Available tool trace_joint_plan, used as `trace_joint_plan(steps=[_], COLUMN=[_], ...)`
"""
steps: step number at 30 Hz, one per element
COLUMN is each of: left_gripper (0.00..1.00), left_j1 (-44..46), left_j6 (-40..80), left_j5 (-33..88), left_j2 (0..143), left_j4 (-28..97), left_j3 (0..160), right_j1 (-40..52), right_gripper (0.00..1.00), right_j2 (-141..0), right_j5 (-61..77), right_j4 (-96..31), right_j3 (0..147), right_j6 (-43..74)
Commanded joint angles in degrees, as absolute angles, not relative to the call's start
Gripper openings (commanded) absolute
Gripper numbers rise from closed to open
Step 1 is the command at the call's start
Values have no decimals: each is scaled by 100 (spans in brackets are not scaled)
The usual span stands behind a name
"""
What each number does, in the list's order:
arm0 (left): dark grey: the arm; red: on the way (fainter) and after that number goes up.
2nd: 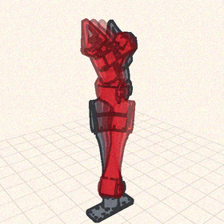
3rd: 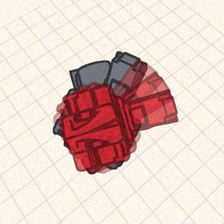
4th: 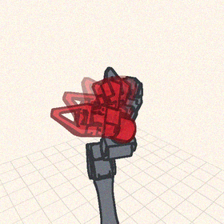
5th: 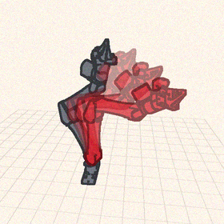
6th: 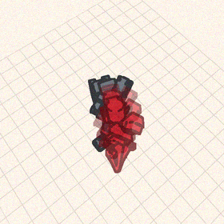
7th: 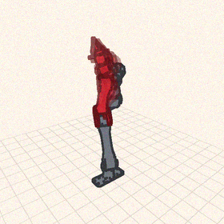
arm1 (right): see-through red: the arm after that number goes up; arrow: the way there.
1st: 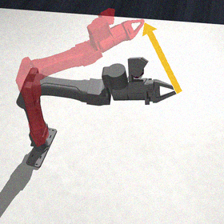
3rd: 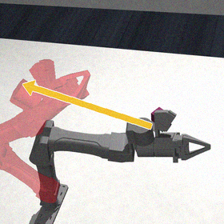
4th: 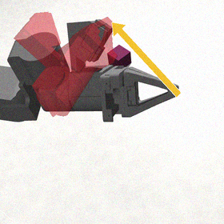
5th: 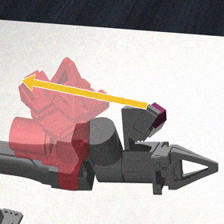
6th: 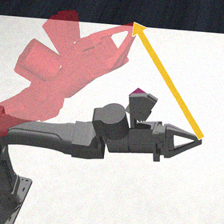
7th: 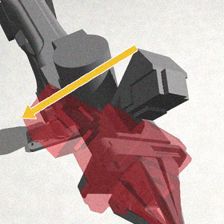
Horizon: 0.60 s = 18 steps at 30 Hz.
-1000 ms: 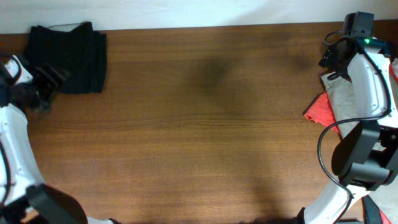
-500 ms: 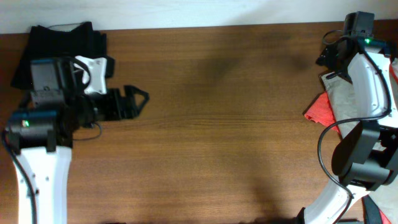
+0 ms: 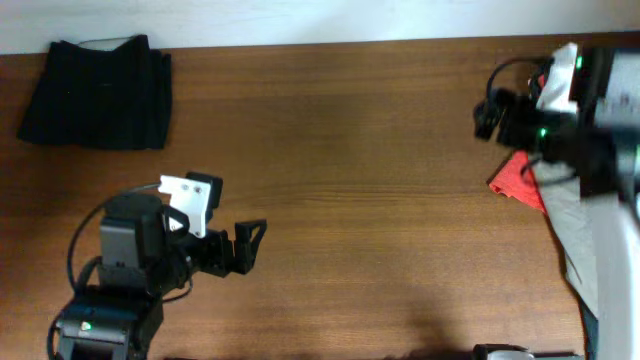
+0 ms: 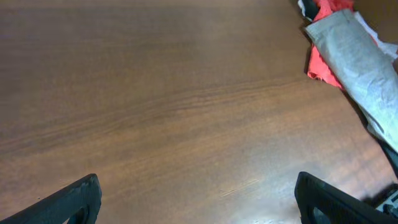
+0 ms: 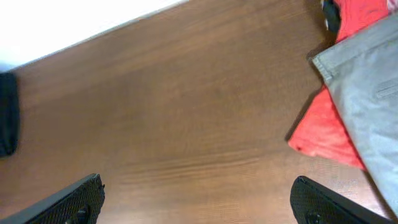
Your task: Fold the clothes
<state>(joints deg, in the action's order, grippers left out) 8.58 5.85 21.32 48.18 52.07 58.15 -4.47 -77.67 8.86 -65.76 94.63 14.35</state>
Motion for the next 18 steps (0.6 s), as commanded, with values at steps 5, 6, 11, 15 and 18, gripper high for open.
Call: trace_joint_plan(steps=[5, 6, 11, 15, 18], left_gripper=[99, 99, 99, 99, 99], left_j1=[873, 873, 873, 873, 873], left_j6=[701, 701, 698, 698, 698], left_j5=[1216, 1216, 1212, 1214, 1216], left_j2=[5188, 5325, 5981, 6335, 6541], left_j4=[4882, 4724, 4407, 4418, 4416], left_j3=[5511, 5511, 5511, 5511, 5511], right_j1=[545, 545, 545, 545, 545], right_gripper=[99, 99, 98, 99, 99], right_j2=[-3594, -3148, -2099, -2110, -2110], right_j5=[-252, -338, -375, -368, -370], right_j4=[-4010, -3782, -3706, -3791, -3793], right_j3=[5454, 5133, 4517, 4517, 4517], right_j6=[1374, 1376, 1374, 1376, 1376])
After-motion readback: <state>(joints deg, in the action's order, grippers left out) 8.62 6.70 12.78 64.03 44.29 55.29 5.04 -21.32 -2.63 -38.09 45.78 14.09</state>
